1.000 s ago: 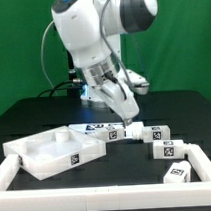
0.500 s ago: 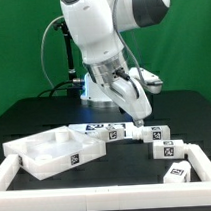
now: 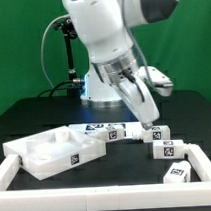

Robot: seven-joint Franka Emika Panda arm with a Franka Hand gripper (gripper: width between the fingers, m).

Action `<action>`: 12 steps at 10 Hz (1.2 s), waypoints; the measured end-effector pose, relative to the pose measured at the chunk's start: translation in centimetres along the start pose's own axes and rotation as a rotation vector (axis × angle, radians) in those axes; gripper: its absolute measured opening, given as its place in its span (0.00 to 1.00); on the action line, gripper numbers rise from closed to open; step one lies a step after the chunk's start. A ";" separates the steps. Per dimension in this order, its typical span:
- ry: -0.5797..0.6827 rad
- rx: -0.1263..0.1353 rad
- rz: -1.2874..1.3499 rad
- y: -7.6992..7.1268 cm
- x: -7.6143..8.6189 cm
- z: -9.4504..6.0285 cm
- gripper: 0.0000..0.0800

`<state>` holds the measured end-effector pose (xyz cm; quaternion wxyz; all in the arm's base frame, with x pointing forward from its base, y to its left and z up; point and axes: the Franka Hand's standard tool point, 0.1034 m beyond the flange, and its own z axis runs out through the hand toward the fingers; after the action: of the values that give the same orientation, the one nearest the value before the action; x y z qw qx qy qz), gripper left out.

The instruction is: Assemble one leg

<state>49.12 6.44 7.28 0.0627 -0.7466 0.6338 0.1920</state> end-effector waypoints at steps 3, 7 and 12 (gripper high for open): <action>0.041 0.053 -0.005 -1.5 -1.4 0.1 0.81; 0.065 0.027 0.009 -1.3 -1.3 2.3 0.81; 0.086 -0.007 -0.005 -2.2 -1.8 6.2 0.81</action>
Offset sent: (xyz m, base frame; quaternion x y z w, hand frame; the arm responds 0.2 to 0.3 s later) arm 0.0000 0.0000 0.0000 0.0000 0.0000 0.0000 1.0000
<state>49.72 10.64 1.94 0.0334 -0.7559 0.6334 0.1620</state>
